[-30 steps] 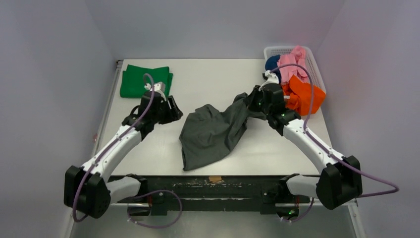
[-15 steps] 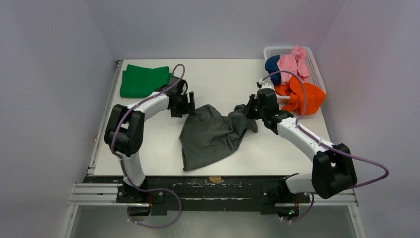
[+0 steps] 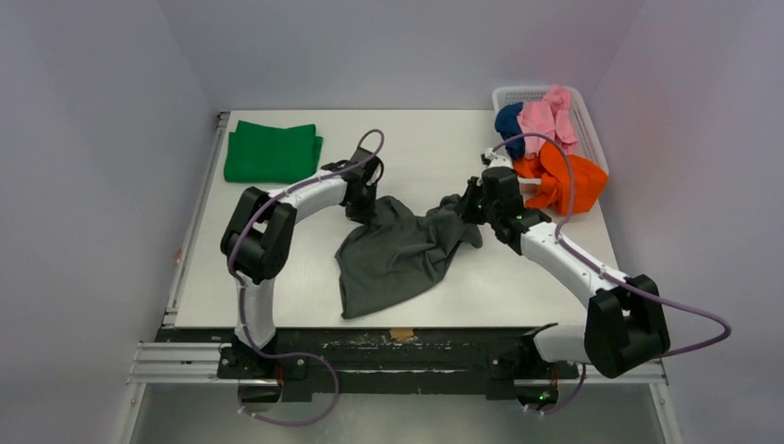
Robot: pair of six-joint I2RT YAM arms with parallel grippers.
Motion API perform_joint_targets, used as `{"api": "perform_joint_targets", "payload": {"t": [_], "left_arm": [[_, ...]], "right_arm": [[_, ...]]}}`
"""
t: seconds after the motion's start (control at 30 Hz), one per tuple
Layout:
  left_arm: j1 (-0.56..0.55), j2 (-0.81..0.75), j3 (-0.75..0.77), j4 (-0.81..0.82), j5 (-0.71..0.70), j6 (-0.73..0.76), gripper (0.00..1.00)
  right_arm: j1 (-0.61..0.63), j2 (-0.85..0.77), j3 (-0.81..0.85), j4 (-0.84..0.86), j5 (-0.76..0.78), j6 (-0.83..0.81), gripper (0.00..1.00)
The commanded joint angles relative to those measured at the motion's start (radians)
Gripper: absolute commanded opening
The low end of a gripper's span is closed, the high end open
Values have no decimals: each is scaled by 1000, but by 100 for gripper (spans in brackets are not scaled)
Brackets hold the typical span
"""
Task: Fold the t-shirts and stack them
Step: Flatten out the tshirt
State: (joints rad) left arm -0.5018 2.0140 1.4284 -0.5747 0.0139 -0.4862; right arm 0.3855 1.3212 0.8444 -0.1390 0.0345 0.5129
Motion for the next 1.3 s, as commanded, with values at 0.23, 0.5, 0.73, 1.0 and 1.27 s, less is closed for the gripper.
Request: {"api": "perform_joint_targets", "payload": {"t": [0.23, 0.5, 0.73, 1.0, 1.27], "left_arm": [[-115, -847, -312, 70, -331, 0, 0], [-149, -1430, -387, 113, -113, 38, 0], [-151, -1531, -195, 91, 17, 96, 0], [-149, -1332, 13, 48, -222, 162, 0], [63, -740, 98, -11, -372, 100, 0]], "right_arm": [[-3, -314, 3, -108, 88, 5, 0], [-2, -605, 132, -372, 57, 16, 0], [-3, -752, 330, -479, -56, 3, 0], [-2, -696, 412, -504, -10, 0, 0], [-5, -428, 223, -381, 193, 32, 1]]}}
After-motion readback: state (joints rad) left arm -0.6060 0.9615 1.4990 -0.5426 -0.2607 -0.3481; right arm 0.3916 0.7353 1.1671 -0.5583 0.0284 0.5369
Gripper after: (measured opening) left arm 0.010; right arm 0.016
